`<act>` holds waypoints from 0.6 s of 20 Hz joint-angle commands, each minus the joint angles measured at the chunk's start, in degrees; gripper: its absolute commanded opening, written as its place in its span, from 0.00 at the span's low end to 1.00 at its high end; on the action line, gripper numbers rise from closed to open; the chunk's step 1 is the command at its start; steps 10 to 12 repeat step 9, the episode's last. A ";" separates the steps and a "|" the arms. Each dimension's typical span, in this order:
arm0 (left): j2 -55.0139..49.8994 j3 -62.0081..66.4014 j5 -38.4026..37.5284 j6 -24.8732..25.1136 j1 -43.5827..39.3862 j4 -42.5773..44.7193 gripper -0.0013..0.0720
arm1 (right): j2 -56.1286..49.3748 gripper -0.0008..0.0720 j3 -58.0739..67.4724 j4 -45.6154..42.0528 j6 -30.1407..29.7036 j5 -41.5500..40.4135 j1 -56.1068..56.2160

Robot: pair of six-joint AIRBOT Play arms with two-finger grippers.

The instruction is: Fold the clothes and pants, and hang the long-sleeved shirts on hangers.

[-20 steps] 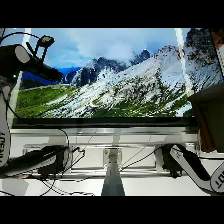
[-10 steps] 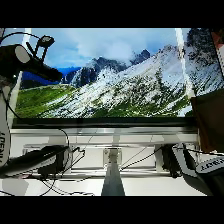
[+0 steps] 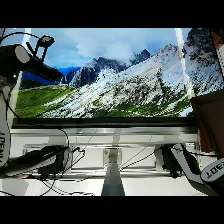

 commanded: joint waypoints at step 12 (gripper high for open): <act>0.04 0.02 0.02 0.02 0.07 0.00 0.17 | -0.68 0.03 -2.58 -7.39 -8.85 -5.57 49.62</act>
